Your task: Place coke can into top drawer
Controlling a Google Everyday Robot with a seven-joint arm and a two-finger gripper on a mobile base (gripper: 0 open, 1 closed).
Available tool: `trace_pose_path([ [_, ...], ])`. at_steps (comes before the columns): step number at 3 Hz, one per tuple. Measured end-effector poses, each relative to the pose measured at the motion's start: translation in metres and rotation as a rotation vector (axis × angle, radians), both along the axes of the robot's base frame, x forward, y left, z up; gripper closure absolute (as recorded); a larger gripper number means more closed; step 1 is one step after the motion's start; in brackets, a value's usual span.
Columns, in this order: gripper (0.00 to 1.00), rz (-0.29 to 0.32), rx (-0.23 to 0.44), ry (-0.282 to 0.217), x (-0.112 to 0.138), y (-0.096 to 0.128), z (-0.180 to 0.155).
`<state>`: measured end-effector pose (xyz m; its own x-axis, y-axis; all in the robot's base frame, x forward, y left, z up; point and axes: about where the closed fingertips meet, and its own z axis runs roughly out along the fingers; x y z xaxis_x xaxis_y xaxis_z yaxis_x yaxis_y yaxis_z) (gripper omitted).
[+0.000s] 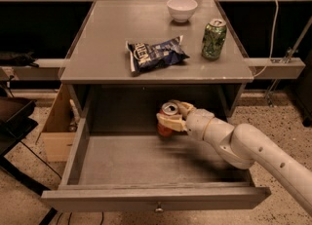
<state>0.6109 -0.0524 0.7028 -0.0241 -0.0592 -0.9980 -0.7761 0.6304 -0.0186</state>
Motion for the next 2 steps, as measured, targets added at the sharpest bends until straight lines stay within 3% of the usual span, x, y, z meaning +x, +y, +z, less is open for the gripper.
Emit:
trace_pose_path([
  [2,0.34,0.0,0.0,0.0,0.0,0.0001,0.0],
])
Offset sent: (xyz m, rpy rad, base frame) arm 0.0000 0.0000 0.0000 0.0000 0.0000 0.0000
